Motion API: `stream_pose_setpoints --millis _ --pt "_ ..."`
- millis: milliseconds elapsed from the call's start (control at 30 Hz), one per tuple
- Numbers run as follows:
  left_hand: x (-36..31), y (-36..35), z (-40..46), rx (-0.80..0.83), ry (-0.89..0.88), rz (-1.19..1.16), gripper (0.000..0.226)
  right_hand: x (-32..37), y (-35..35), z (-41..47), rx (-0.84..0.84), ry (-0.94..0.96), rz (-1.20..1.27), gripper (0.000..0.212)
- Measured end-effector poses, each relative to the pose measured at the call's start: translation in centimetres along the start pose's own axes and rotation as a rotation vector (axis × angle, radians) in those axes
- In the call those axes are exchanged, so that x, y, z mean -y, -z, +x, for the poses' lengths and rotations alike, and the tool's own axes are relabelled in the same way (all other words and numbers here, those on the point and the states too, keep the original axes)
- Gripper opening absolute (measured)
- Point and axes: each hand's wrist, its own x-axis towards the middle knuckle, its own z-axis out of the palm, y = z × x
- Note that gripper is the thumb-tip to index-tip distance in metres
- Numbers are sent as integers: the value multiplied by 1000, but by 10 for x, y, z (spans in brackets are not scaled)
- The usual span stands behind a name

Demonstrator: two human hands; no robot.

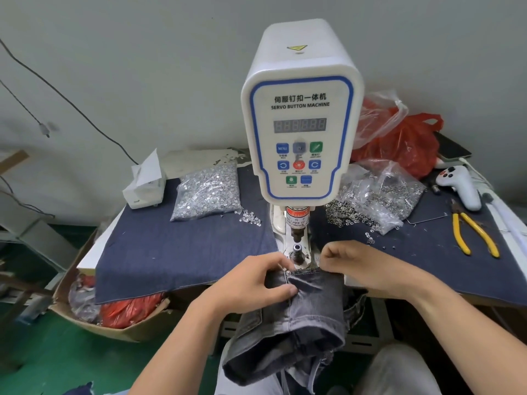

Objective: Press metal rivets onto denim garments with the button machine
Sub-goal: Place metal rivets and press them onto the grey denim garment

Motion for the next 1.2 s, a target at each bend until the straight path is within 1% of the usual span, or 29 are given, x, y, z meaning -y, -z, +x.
stream_pose_setpoints --millis 100,133,167,267,300,333,367,433,533,633,733,800,967,1033,1133,1200 --pt "7 0 6 -22 24 -75 17 -5 3 12 -91 -9 -112 24" --pt "11 0 7 -21 41 -114 16 -8 6 17 -148 -5 -159 24" --pt "14 0 6 -19 60 -160 14 -12 10 22 -253 -2 -231 24" --pt "23 -2 5 -14 107 -263 13 -32 27 38 -701 -50 -598 17" --pt "24 -2 5 -10 112 -276 13 -39 32 43 -776 -91 -712 17" --pt "24 -1 5 -7 112 -281 14 -43 37 48 -787 -151 -799 19" --pt "24 -1 5 0 112 -292 16 -46 40 53 -759 -222 -857 21" --pt "24 1 4 17 118 -329 18 -50 42 60 -699 -300 -913 24" --pt "23 1 4 35 141 -363 22 -53 41 67 -737 -256 -965 17" --pt "22 0 5 34 152 -387 20 -54 41 68 -758 -235 -989 17" --pt "22 0 6 19 160 -383 13 -50 41 69 -766 -233 -928 12" --pt "23 -1 6 12 161 -381 12 -46 40 71 -782 -234 -887 15" --pt "23 -3 5 3 167 -391 6 -46 39 74 -794 -231 -971 11" --pt "22 -2 5 0 181 -401 7 -45 39 74 -797 -217 -964 12" --pt "19 -2 6 -1 190 -419 10 -43 40 73 -817 -205 -860 13" --pt "19 -3 6 -7 199 -429 10 -42 40 71 -844 -175 -739 14"
